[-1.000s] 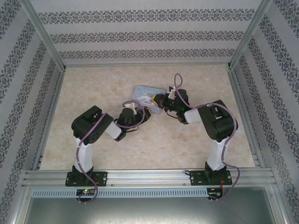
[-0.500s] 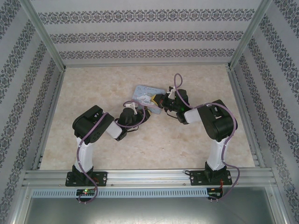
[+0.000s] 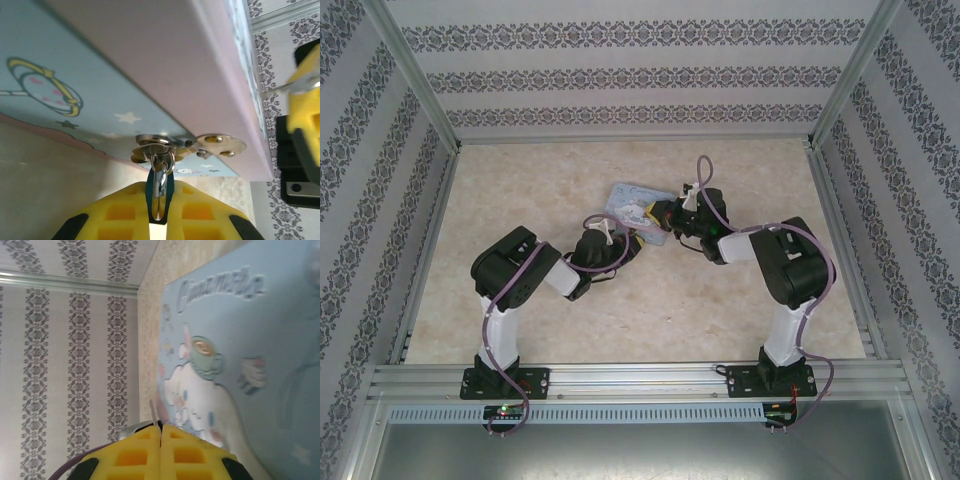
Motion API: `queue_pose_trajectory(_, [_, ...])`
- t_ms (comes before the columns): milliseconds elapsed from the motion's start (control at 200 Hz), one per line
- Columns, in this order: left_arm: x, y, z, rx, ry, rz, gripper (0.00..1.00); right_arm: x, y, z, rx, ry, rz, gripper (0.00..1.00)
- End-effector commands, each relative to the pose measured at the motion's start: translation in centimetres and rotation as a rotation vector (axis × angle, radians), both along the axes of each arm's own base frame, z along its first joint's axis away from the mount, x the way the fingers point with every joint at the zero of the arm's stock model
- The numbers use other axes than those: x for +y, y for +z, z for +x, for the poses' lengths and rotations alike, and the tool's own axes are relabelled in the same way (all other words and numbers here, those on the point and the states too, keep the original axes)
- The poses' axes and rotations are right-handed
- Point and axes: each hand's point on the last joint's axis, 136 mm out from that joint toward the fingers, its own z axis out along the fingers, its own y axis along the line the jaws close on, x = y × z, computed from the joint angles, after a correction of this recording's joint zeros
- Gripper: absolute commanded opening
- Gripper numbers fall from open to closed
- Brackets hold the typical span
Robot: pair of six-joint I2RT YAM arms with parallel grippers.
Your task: Unlock the padlock with the key
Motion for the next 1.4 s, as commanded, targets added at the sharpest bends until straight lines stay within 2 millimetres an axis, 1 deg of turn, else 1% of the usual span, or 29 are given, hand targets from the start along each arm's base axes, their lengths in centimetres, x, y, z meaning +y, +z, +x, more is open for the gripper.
queue_pose_trajectory(0, [-0.6, 1.2, -0.5, 0.062, -0.059, -0.027, 0.0, -0.2, 2.2, -1.9, -0.047, 0.046, 0.008, 0.0])
queue_pose_trajectory(100, [-0.6, 1.8, -0.5, 0.087, -0.076, -0.029, 0.0, -0.2, 2.3, -3.8, -0.047, 0.074, 0.004, 0.0])
queue_pose_trajectory(210, [-0.8, 2.7, -0.4, 0.101, -0.095, -0.058, 0.0, -0.4, 1.6, -6.0, -0.04, 0.099, -0.015, 0.0])
queue_pose_trajectory(325, [-0.7, 3.4, -0.3, 0.114, -0.104, -0.076, 0.0, -0.8, 0.7, -7.8, -0.023, 0.105, -0.028, 0.0])
queue_pose_trajectory(465, [-0.4, 4.3, -0.1, 0.123, -0.103, -0.112, 0.0, -1.1, -0.1, -9.5, 0.005, 0.102, -0.041, 0.0])
queue_pose_trajectory(580, [-0.3, 5.3, 0.0, 0.129, -0.102, -0.163, 0.0, -1.0, -1.4, -10.8, 0.045, 0.096, -0.056, 0.0])
queue_pose_trajectory(660, [-0.4, 6.0, 0.0, 0.133, -0.103, -0.193, 0.0, -0.7, -2.4, -11.4, 0.072, 0.088, -0.073, 0.0])
queue_pose_trajectory(734, [-0.5, 6.7, 0.0, 0.133, -0.106, -0.223, 0.0, -0.4, -3.2, -11.7, 0.09, 0.081, -0.078, 0.0])
queue_pose_trajectory(854, [-0.6, 7.7, 0.0, 0.132, -0.107, -0.272, 0.0, 0.0, -3.8, -11.6, 0.11, 0.068, -0.083, 0.0])
queue_pose_trajectory(1039, [-0.6, 9.2, -0.2, 0.119, -0.11, -0.307, 0.0, -0.4, -4.3, -11.3, 0.146, 0.026, -0.087, 0.0])
queue_pose_trajectory(1259, [-0.6, 9.6, -0.5, 0.109, -0.117, -0.304, 0.0, -0.9, -4.1, -10.7, 0.158, 0.01, -0.071, 0.0])
queue_pose_trajectory(1394, [-0.5, 9.6, -0.6, 0.11, -0.115, -0.309, 0.0, -1.4, -3.5, -10.1, 0.149, -0.011, -0.062, 0.0])
